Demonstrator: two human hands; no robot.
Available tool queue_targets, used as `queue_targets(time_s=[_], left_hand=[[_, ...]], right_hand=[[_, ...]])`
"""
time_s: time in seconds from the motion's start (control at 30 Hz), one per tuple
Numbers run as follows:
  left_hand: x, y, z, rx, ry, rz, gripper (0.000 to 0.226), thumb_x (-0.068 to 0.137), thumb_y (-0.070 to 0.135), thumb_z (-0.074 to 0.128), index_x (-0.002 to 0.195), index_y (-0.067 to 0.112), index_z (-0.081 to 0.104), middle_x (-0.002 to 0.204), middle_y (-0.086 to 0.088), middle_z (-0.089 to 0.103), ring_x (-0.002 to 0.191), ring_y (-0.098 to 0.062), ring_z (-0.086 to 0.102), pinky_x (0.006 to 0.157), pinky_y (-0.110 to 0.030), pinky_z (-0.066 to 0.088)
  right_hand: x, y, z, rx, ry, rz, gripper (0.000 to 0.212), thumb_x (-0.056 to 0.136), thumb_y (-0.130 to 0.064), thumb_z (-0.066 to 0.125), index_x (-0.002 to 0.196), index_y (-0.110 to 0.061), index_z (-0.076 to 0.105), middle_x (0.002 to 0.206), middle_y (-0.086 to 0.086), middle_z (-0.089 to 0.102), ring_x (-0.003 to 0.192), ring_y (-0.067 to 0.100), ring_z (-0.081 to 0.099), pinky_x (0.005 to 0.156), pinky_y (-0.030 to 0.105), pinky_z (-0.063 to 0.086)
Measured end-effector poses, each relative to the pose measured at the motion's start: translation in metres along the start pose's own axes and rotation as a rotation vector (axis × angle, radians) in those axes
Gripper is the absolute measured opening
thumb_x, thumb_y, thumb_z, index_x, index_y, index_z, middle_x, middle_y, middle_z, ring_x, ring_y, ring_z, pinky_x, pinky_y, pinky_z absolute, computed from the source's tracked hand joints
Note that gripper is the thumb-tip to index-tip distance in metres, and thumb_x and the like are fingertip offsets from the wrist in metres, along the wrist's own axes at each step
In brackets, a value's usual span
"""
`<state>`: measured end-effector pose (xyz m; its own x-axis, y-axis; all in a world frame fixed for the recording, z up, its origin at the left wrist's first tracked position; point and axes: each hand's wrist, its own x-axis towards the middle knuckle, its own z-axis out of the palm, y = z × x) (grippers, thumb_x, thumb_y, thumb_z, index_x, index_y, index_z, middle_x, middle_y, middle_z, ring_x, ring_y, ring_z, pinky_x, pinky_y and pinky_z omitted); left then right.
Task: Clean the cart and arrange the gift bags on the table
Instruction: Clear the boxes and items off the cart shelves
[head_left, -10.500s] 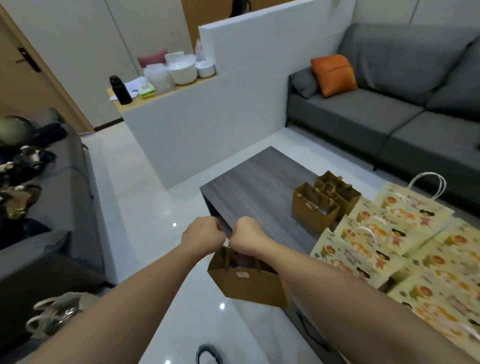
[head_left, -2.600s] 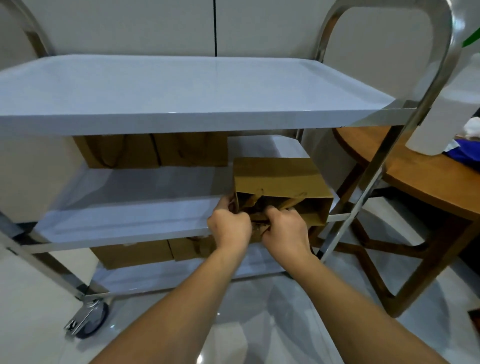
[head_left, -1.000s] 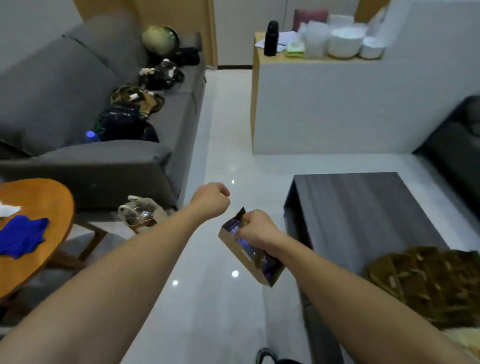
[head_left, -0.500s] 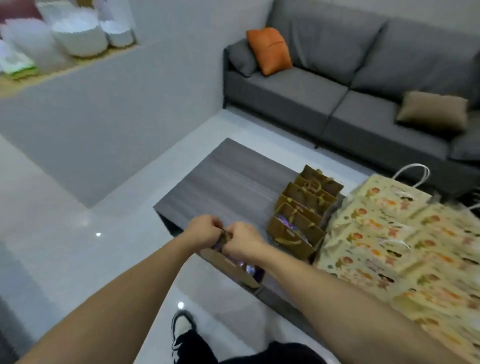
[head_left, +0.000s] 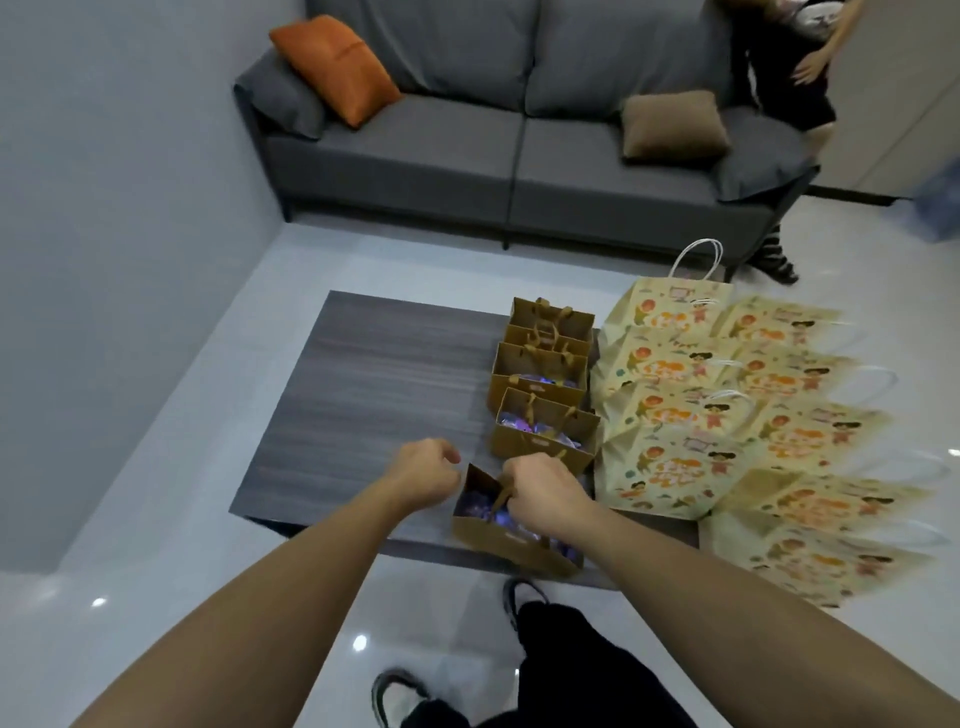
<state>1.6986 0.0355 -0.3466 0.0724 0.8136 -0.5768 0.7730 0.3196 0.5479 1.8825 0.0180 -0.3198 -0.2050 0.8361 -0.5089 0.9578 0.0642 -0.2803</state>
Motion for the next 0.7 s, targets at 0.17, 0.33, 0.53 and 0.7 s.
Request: queue_targets(time_s=[0.17,0.33,0.53,0.7], left_hand=[[0.039,0.014,0.01,0.043,-0.066,-0.016,0.034,0.098,0.016,0.058,0.131,0.02,0.06,0.125,-0.005,0.062,0.112,-0.02,0.058,0.097,-0.033,0.05],[0.077,0.032,0.018,0.133,-0.168,-0.088,0.033,0.099,0.021,0.057,0.131,0.019,0.06,0.127,-0.008,0.062,0.114,-0.022,0.059,0.101,-0.037,0.05],[0.138,0.064,0.03,0.127,-0.107,-0.142,0.025,0.096,0.021,0.058,0.119,0.019,0.068,0.118,-0.009,0.068,0.109,-0.026,0.062,0.097,-0.037,0.052],[0.176,0.079,0.044,0.098,-0.115,-0.193,0.013,0.098,0.026,0.056,0.105,0.024,0.067,0.11,-0.007,0.068,0.104,-0.026,0.063,0.095,-0.043,0.053]], right_hand=[[0.041,0.037,0.008,0.007,-0.025,0.007,0.007,0.087,-0.016,0.063,0.088,-0.021,0.058,0.092,0.003,0.063,0.085,0.024,0.063,0.068,0.033,0.05],[0.08,0.077,0.019,0.07,-0.117,0.028,0.016,0.09,-0.024,0.061,0.102,-0.015,0.067,0.111,0.011,0.069,0.102,0.032,0.066,0.08,0.036,0.053],[0.118,0.113,0.013,0.313,-0.065,0.088,0.027,0.089,-0.047,0.068,0.078,-0.024,0.06,0.084,-0.003,0.066,0.081,0.017,0.062,0.07,0.03,0.047],[0.152,0.15,0.009,0.463,0.163,0.27,0.026,0.092,-0.045,0.065,0.09,-0.019,0.07,0.086,0.001,0.069,0.088,0.021,0.066,0.076,0.032,0.051]])
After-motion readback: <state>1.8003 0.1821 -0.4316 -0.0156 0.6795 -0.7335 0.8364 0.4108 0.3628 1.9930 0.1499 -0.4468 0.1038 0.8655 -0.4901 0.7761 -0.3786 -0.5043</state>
